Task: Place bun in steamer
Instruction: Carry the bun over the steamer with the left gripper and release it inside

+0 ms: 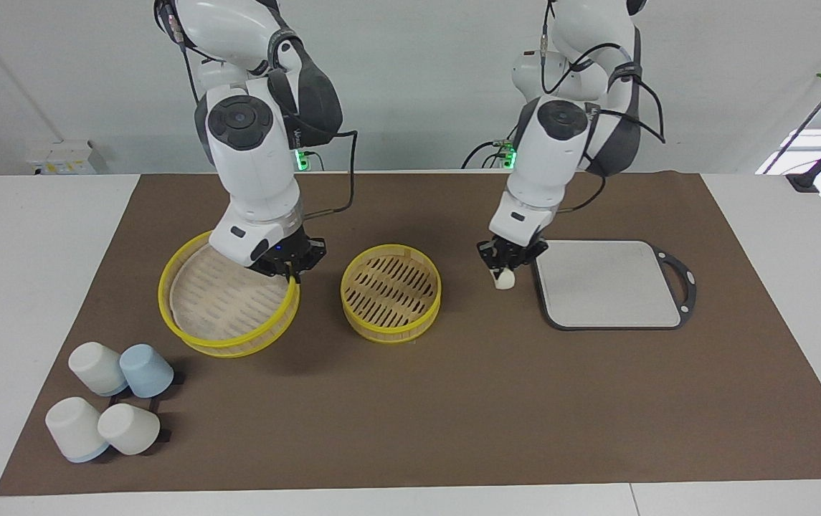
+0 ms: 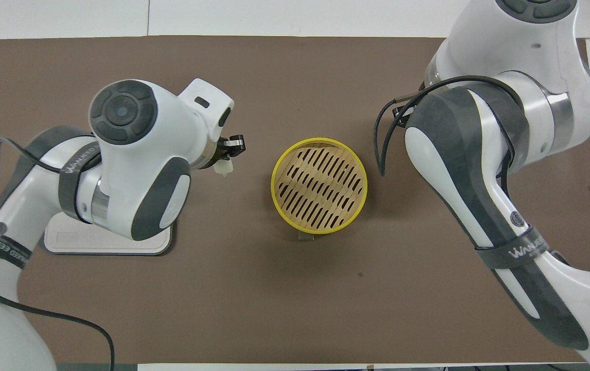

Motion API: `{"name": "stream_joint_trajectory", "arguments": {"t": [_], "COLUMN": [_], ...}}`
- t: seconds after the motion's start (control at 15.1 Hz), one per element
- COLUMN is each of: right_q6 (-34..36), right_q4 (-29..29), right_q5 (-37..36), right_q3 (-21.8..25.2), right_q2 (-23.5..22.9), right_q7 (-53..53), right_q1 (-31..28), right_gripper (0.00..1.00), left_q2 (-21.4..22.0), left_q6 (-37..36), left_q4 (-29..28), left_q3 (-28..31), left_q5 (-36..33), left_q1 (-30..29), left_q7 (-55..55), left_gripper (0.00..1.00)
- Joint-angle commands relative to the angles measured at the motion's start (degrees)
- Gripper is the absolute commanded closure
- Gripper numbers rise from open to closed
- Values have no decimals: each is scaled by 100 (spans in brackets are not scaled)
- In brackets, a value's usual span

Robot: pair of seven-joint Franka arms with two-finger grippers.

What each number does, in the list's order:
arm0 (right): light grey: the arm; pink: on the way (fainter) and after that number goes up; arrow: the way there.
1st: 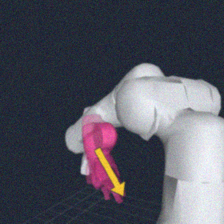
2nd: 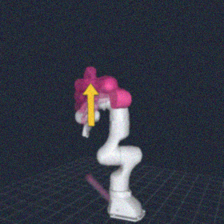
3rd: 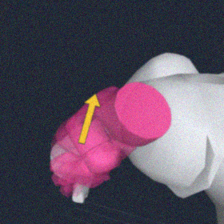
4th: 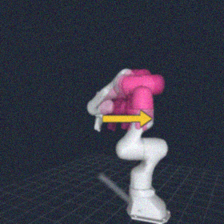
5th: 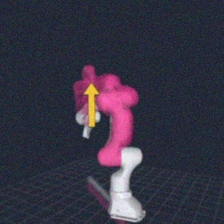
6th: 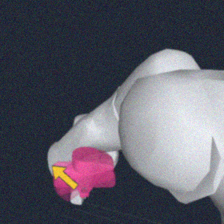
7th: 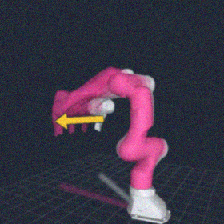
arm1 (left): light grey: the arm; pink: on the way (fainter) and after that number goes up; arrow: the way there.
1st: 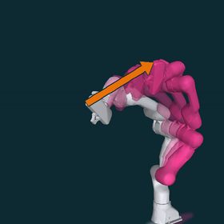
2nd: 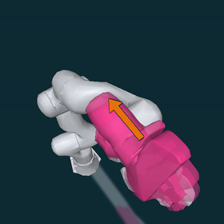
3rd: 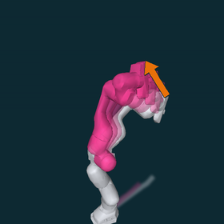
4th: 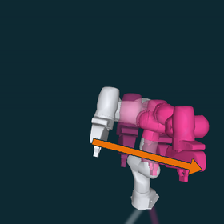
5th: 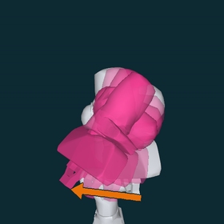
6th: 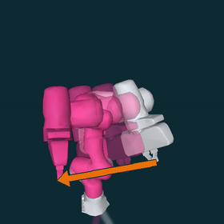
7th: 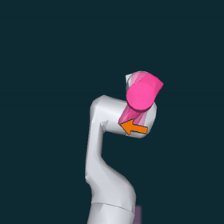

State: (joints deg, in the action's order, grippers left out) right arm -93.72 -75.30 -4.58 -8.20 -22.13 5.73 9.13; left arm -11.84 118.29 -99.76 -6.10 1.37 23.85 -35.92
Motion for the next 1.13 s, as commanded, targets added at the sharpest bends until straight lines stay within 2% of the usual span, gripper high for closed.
{"name": "stream_joint_trajectory", "arguments": {"t": [0.0,0.13,0.4,0.6,0.73,1.06], "right_q6": [38,3,-23,-41,-50,-67], "right_q4": [-292,-406,-477,-477,-494,-494], "right_q5": [88,88,88,88,97,167], "right_q3": [-58,-58,-58,-58,-58,-58], "right_q2": [271,306,341,341,341,350], "right_q7": [-248,-248,-265,-265,-265,-257], "right_q1": [-157,-157,-193,-193,-193,-184], "right_gripper": [96,96,95,94,94,93], "left_q2": [-231,-266,-1231,-1311,-1565,-1620], "left_q6": [96,579,625,958,1204,1249], "left_q4": [300,256,887,731,704,572], "left_q3": [100,100,109,100,109,118], "left_q5": [179,170,4,-50,-163,-296], "left_q1": [540,909,1403,1403,1446,1526], "left_q7": [-642,-942,-1320,-1338,-1426,-1523], "left_gripper": [82,82,82,81,81,76]}}
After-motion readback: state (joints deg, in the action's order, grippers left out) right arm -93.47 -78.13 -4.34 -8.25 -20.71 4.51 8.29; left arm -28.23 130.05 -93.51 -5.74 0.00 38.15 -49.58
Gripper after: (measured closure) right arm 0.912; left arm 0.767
